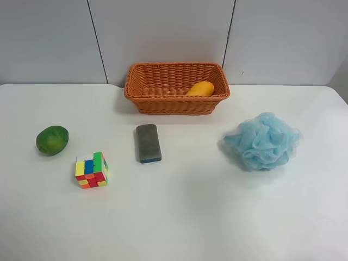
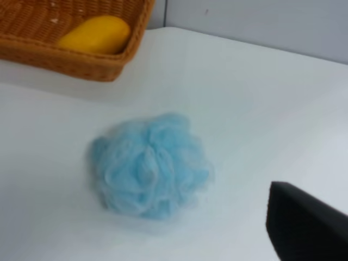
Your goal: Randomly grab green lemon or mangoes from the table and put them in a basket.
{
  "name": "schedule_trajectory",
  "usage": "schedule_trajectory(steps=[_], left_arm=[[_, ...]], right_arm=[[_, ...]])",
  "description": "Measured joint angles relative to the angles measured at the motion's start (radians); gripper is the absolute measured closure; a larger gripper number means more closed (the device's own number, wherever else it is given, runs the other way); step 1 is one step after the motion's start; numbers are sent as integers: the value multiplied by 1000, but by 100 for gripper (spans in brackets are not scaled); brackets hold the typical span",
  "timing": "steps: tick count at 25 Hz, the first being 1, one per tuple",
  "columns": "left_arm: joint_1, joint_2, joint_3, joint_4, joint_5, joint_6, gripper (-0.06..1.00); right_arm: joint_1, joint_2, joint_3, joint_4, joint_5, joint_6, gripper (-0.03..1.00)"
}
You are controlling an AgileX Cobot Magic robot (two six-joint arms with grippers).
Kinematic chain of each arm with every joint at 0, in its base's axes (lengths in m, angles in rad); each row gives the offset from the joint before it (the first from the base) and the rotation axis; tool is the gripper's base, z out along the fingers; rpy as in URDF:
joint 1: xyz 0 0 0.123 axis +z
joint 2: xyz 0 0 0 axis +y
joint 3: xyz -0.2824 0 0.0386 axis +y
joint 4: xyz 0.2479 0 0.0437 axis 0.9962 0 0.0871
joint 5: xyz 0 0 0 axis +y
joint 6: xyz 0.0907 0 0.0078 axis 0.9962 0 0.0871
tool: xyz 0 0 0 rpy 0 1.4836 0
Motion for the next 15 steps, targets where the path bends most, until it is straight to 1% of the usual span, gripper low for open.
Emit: schedule_trajectory(steps=[7, 12, 15], left_arm=[[0, 0, 0, 0, 0, 0, -5], [0, 0, 0, 0, 0, 0, -5], [0, 0, 0, 0, 0, 0, -5]], right_arm=[[0, -276, 226, 17, 55, -13, -2], [0, -397, 250, 21, 129, -33, -2], [0, -454, 260, 39, 130, -35, -2]])
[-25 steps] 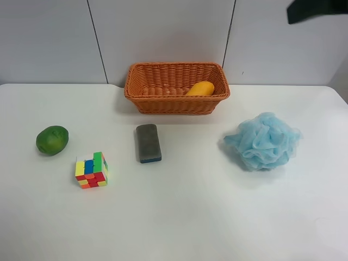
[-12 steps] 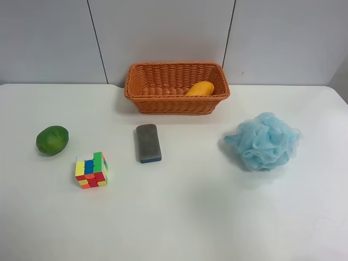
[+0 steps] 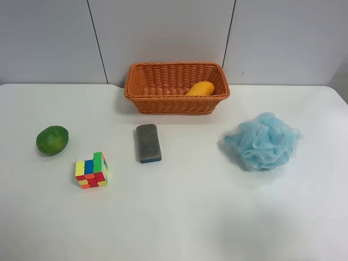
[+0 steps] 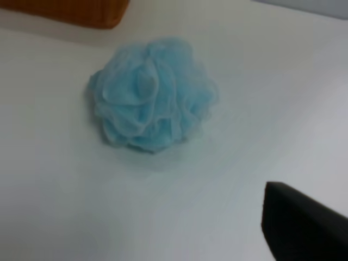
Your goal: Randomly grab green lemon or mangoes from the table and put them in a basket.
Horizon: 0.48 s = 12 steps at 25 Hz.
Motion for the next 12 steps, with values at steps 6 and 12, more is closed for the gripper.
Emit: schedule_trajectory(steps=[6, 12], left_arm=[[0, 0, 0, 0, 0, 0, -5], [0, 0, 0, 0, 0, 0, -5]], right_arm=[[0, -7, 12, 9, -7, -3, -2], [-173, -7, 12, 11, -9, -7, -2]])
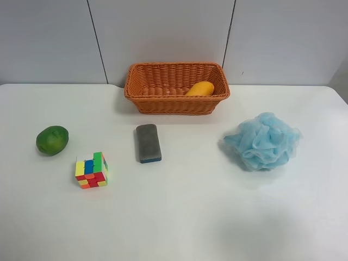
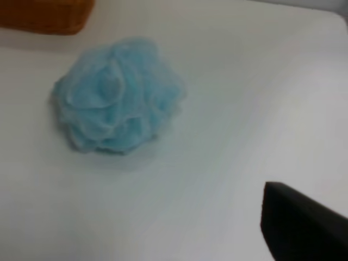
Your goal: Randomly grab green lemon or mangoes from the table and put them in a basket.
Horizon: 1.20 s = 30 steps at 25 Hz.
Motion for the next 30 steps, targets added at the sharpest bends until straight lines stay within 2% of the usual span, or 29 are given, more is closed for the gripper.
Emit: schedule_trajectory(steps=[2, 4, 30], left_arm=[[0, 0, 0, 0, 0, 0, -5], [0, 0, 0, 0, 0, 0, -5], [0, 0, 0, 0, 0, 0, -5]], right_arm=[[-85, 0, 0, 0, 0, -1, -2], [-122, 0, 0, 0, 0, -2, -2], [-125, 0, 0, 4, 0, -3, -2]])
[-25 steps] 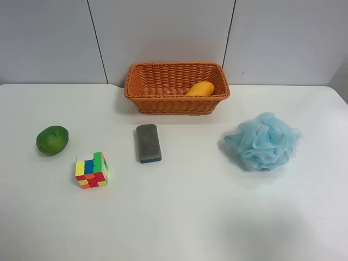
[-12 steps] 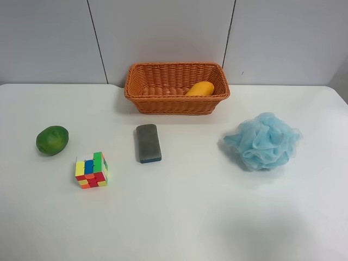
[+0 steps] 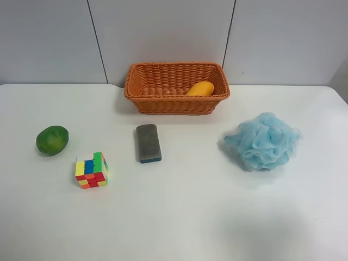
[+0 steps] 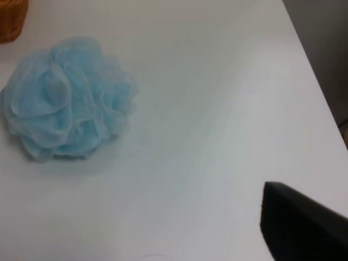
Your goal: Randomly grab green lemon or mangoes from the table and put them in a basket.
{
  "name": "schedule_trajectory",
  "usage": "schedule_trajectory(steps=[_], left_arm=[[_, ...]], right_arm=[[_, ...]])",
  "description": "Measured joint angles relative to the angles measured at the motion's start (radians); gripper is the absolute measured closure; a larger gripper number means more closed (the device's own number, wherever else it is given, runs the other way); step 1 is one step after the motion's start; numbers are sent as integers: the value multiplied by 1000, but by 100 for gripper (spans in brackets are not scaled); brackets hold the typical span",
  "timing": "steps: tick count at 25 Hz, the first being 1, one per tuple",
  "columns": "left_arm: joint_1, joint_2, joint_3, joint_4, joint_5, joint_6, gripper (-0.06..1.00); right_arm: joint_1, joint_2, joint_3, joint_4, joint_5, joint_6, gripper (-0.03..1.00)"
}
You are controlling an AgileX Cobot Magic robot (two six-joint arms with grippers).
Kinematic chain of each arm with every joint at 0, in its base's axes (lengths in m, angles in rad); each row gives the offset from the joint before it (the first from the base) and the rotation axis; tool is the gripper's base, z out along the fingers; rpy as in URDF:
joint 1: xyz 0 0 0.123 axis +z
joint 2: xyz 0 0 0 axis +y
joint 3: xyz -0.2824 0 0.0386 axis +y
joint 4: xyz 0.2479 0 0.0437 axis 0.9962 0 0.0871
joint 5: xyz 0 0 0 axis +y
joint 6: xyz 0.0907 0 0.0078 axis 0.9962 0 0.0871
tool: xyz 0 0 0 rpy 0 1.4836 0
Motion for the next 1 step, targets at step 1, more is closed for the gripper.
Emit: schedule_trajectory(steps=[1], left_arm=[[0, 0, 0, 0, 0, 0, -5]], right_arm=[[0, 0, 0, 0, 0, -6, -2]])
